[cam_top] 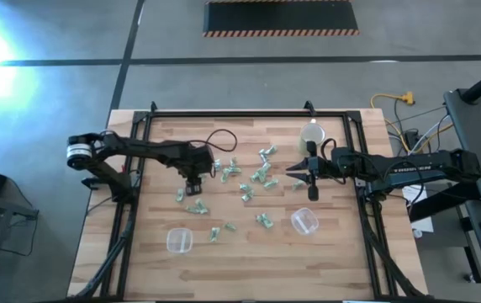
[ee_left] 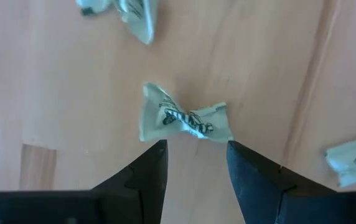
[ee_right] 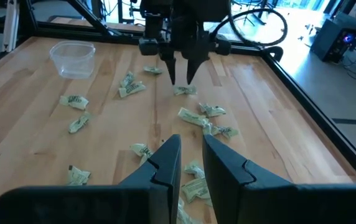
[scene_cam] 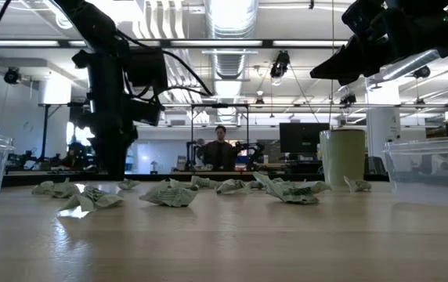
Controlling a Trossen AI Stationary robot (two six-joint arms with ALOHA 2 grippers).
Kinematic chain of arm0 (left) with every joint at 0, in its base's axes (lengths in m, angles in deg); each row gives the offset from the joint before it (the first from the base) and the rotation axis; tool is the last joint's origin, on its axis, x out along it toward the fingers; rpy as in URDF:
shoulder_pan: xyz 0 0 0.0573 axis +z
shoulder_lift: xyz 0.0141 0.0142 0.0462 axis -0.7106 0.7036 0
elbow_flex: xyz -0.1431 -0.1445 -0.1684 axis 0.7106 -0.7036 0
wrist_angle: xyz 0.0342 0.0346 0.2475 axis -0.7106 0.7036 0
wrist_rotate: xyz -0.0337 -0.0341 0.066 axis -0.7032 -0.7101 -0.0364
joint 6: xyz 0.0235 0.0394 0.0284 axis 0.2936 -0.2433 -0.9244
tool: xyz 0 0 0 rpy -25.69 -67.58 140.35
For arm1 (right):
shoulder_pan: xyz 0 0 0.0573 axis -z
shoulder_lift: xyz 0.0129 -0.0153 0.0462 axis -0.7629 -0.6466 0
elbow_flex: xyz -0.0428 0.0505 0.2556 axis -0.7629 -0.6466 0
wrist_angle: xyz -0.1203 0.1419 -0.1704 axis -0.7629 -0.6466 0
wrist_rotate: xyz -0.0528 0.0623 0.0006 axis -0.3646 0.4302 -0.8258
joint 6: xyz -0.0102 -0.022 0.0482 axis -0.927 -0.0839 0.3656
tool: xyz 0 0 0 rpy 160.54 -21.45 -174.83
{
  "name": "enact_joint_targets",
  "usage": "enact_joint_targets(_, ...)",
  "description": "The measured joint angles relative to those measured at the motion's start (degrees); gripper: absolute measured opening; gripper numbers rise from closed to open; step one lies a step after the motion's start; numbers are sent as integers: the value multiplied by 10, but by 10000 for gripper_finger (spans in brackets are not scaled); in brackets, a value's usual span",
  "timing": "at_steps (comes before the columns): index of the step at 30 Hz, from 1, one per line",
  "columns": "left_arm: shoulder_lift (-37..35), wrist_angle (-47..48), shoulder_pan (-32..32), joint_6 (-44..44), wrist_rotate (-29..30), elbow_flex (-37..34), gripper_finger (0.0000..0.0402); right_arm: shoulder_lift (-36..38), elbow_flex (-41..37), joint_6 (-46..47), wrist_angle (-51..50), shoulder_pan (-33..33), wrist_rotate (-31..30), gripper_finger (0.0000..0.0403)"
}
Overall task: Pick and place Stevia / Truvia into bins
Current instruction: Put the stevia packet into the left transparent container
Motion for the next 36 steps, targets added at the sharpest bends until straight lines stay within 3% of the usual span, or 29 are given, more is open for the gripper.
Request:
enact_joint_targets(6,-6,-23,0,36,-1,0,148,0,0,0,0,0,0,57)
enact_joint_targets(24,31,-51,1,12,-1,-9,146,0,0,0,0,0,-1,57)
enact_joint_targets(36,31,-45,0,11,1,-3,43,0,0,1,0,0,-1,57)
